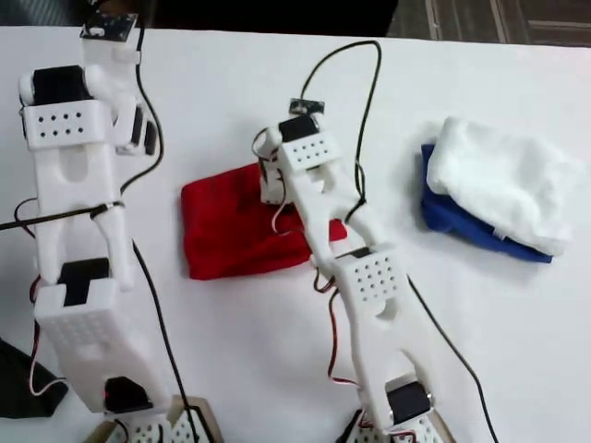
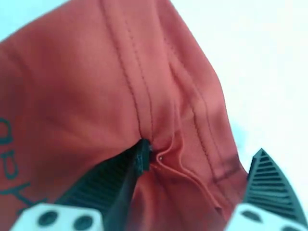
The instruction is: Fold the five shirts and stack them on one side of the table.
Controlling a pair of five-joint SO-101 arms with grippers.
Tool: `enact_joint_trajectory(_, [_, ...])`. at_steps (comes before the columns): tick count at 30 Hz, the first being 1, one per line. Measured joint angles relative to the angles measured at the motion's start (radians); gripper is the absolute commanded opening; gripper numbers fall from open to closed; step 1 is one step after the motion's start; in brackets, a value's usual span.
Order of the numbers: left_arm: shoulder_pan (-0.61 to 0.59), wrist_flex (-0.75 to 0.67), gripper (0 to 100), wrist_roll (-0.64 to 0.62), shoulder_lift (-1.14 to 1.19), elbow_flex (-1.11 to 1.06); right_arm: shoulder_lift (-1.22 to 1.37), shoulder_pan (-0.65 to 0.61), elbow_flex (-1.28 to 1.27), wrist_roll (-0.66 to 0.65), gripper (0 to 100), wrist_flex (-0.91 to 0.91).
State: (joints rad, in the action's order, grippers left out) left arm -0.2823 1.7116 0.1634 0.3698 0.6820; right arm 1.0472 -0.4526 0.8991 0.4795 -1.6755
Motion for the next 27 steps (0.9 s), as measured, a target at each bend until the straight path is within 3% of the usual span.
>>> enact_joint_trajectory(3, [-0.008,0.0,18,-0.021,0.0,0.0,0.0,0.0,0.0,-0.005,30.4,-0.006])
enact_joint_trajectory(10, [-0.008,0.0,18,-0.025,-0.012,0.028,0.006,0.002,0.0,-0.161,1.5,-0.012])
enact_joint_trajectory(15, [-0.008,0.0,18,-0.025,-0.094,0.06,0.006,0.011,-0.017,-0.249,2.4,-0.015])
enact_joint_trajectory(24, [-0.008,0.0,18,-0.025,-0.146,0.06,-0.009,0.014,-0.058,-0.265,3.2,-0.015])
enact_joint_trajectory(27, [-0.008,0.0,18,-0.025,-0.153,0.06,-0.017,0.014,-0.081,-0.265,9.7,-0.015])
